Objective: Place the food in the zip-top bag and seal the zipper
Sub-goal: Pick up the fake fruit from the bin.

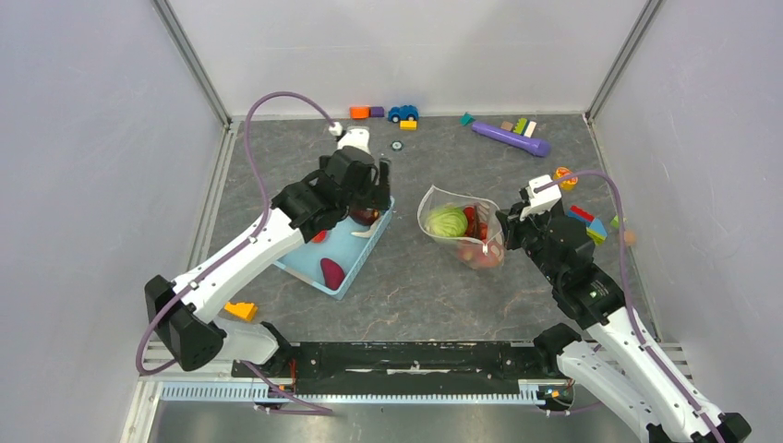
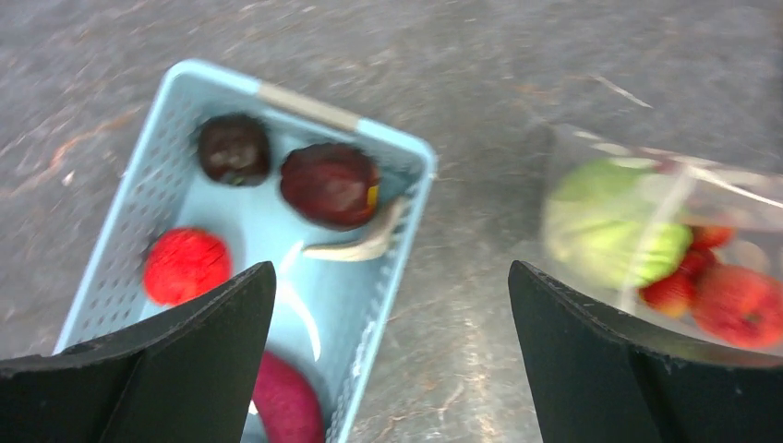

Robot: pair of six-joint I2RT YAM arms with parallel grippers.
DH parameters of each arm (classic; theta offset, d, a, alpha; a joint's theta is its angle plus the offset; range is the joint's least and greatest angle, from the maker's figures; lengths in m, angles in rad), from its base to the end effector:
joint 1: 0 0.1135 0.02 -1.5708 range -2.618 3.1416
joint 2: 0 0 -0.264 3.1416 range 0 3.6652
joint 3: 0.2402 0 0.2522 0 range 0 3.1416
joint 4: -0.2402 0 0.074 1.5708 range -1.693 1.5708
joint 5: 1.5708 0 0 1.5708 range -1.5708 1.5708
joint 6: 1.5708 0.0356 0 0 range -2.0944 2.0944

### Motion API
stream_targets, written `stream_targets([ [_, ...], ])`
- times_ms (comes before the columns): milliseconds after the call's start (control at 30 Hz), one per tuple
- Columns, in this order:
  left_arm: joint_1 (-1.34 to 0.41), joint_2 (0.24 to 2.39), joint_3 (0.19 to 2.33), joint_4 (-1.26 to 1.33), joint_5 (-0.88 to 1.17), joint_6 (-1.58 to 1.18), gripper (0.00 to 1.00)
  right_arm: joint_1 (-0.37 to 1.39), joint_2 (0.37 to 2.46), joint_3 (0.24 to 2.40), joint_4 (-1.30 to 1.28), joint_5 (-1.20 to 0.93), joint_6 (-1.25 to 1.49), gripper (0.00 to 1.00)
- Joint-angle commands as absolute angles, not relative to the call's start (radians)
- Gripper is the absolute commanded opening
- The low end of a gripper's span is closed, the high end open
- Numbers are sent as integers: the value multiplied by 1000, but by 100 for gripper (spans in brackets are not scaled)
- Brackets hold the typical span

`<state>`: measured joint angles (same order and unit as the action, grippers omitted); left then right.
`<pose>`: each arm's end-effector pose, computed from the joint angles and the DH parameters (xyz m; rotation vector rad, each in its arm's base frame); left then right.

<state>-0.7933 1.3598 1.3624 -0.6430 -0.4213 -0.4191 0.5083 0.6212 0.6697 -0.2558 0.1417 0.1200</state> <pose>0.2172 -0.2000 0.3687 0.1728 2.1500 -0.2365 0.1370 0.0706 0.3165 -0.2435 1.7710 0.3271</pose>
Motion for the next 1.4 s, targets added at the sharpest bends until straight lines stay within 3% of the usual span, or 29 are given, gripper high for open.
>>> stream_targets([
  [0,-703,1305,1288,-678,-484,-557,100,511,622,663,-237,156,105,0],
  [767,-443,1370,995,-570,-491,-602,100,510,596,647,-231,155,112,0],
  [1367,-344,1523,962,-454,-407,-614,100,511,605,644,-229,163,110,0],
])
